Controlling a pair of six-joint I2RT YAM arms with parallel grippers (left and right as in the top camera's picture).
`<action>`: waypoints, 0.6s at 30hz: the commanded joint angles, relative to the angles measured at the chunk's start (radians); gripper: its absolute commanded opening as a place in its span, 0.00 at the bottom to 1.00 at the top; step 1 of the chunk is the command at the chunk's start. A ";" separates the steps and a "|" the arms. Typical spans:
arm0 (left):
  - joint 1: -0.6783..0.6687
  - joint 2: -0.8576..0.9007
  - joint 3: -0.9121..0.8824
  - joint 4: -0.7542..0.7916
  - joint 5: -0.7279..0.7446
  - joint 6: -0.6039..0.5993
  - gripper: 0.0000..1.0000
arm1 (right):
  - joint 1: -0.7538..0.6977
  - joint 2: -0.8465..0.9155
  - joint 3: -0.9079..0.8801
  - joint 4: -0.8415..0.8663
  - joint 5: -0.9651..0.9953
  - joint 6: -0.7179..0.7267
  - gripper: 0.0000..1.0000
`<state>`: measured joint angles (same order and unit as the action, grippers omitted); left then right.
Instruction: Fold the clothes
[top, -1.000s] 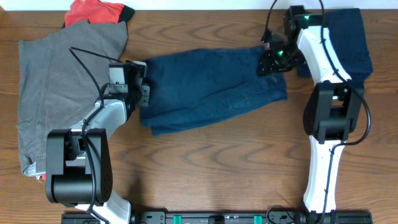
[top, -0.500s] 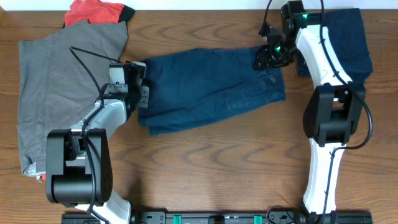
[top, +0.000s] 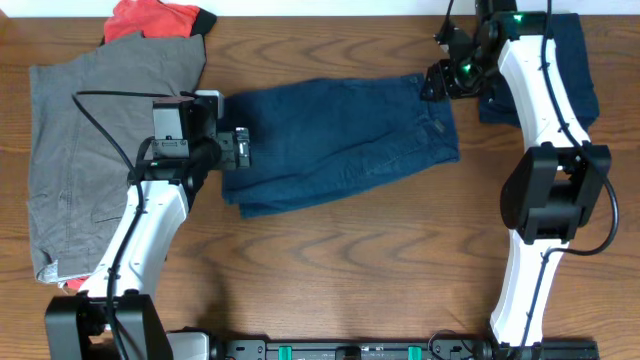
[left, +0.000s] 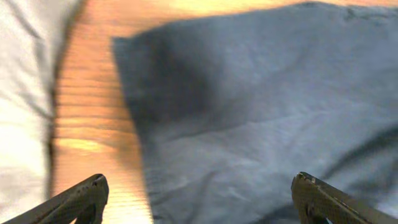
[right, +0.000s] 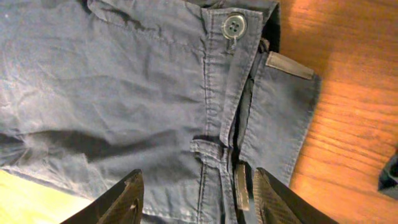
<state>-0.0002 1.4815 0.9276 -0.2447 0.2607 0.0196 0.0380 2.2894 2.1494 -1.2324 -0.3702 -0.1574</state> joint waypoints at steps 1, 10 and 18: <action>0.012 0.050 0.009 -0.008 0.124 -0.024 0.96 | -0.003 -0.034 -0.003 -0.008 -0.011 0.010 0.56; 0.095 0.223 0.009 0.029 0.276 -0.014 0.96 | -0.035 -0.034 -0.003 -0.033 0.003 0.006 0.59; 0.094 0.309 0.009 0.060 0.282 -0.002 0.96 | -0.087 -0.033 -0.004 -0.035 0.004 0.003 0.61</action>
<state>0.0952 1.7683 0.9276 -0.1951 0.5190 0.0147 -0.0299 2.2879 2.1494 -1.2648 -0.3664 -0.1577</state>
